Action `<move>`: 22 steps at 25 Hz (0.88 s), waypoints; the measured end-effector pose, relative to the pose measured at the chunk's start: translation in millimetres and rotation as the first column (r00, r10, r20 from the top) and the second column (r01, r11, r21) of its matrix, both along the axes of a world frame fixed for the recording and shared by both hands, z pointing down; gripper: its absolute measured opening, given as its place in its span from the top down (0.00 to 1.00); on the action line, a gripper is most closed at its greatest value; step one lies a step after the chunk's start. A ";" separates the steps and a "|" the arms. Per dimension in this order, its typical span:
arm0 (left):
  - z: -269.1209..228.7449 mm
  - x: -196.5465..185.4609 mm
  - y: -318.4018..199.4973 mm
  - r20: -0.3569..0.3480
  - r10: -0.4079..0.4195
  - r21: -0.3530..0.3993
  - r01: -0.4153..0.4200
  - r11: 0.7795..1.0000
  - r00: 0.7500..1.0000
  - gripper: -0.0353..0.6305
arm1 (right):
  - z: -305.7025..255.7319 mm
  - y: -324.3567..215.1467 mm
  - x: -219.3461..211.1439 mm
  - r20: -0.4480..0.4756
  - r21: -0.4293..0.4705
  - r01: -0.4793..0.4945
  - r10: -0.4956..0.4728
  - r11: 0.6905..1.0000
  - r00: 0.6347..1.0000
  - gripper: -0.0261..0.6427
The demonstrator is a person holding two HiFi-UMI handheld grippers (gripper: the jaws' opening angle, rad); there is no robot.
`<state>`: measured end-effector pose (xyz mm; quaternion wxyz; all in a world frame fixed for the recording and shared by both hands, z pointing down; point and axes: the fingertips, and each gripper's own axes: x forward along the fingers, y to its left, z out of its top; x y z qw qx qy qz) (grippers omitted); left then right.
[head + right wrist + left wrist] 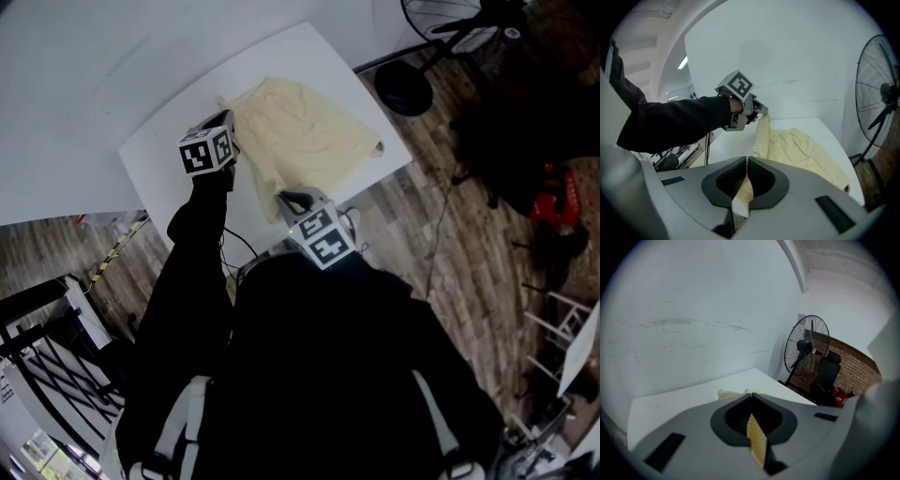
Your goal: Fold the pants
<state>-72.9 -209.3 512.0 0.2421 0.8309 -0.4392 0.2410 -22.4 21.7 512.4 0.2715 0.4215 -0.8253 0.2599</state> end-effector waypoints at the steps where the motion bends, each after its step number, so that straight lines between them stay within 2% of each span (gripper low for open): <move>1: -0.2 4.2 -1.0 0.003 0.002 0.001 -0.002 1.000 1.000 0.94 | 0.1 -1.5 4.8 0.000 -0.004 -0.003 0.003 1.000 1.000 0.94; 22: -13.7 102.4 -26.7 0.029 0.036 0.031 -0.037 0.999 0.999 0.94 | -15.9 -27.8 115.5 0.001 0.021 -0.111 0.111 0.994 0.994 0.94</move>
